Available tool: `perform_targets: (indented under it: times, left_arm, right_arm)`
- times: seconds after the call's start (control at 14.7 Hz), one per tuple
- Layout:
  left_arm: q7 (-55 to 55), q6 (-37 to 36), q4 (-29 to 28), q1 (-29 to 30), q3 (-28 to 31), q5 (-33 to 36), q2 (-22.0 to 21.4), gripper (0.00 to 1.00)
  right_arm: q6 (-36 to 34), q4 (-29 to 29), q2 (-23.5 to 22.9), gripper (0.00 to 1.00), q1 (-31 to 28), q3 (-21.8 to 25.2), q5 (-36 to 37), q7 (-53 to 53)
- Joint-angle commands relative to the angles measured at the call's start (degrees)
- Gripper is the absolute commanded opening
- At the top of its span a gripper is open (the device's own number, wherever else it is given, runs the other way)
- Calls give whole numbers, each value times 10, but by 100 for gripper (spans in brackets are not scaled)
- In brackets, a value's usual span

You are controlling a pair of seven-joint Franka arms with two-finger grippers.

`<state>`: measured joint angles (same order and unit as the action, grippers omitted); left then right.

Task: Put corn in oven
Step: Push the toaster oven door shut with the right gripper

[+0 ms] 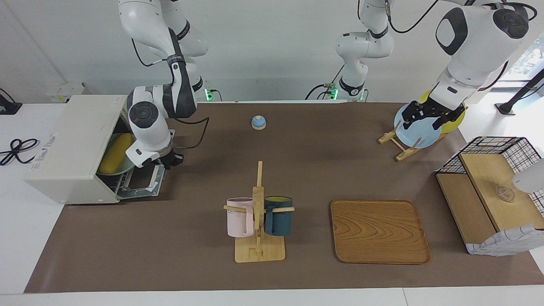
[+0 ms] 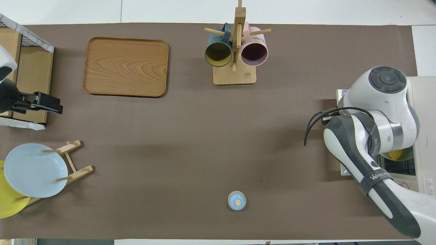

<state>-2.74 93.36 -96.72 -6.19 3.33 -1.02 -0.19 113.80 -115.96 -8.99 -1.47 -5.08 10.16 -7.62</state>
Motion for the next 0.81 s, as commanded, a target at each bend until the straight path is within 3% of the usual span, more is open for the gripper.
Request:
perform_targets:
  times: [0.0, 0.75]
  left_arm:
    - [-3, 9, -15, 8, -7, 14, -14, 100]
    - [-3, 9, -15, 8, -7, 14, -14, 100]
  right_arm:
    - [-46, 39, 20, 0, -47, 6, 21, 87]
    - [-100, 42, 76, 0, -107, 8, 21, 189]
